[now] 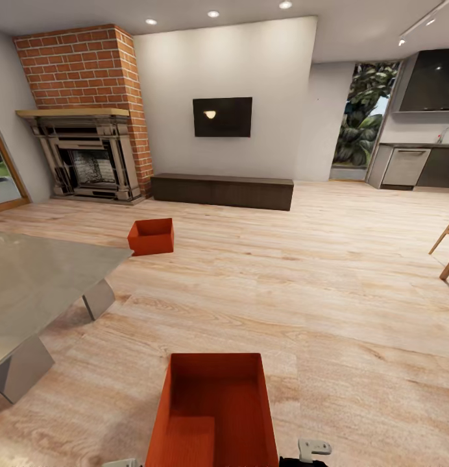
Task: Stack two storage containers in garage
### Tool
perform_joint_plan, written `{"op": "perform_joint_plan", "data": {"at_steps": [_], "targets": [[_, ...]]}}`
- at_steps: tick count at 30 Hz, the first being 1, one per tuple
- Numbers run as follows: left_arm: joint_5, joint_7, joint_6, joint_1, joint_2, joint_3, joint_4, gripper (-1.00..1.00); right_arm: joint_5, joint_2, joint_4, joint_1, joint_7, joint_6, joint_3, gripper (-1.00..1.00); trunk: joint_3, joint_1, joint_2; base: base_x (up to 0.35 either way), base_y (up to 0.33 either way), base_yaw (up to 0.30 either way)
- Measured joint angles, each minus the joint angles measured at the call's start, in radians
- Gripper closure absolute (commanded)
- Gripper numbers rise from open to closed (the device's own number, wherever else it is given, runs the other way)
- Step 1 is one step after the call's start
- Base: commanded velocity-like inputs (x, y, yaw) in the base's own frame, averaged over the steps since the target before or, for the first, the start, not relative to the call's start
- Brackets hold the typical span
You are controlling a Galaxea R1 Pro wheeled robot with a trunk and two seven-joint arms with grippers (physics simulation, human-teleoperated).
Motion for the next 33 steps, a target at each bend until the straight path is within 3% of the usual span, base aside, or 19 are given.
{"op": "perform_joint_plan", "data": {"at_steps": [12, 26, 33], "targets": [[0.000, 0.000, 0.001, 0.000, 0.000, -0.001, 0.000, -1.00, 0.000, 0.000, 0.000, 0.000, 0.000, 0.001, 0.000, -1.00, 0.000, 0.000, 0.000, -0.002, 0.000, 0.000], [0.000, 0.000, 0.001, 0.000, 0.000, -0.001, 0.000, -1.00, 0.000, 0.000, 0.000, 0.000, 0.000, 0.001, 0.000, -1.00, 0.028, -0.034, 0.063, 0.000, 0.000, 0.000], [0.000, 0.000, 0.001, 0.000, 0.000, -0.001, 0.000, -1.00, 0.000, 0.000, 0.000, 0.000, 0.000, 0.001, 0.000, -1.00, 0.028, -0.035, 0.063, 0.000, 0.000, 0.000]]}}
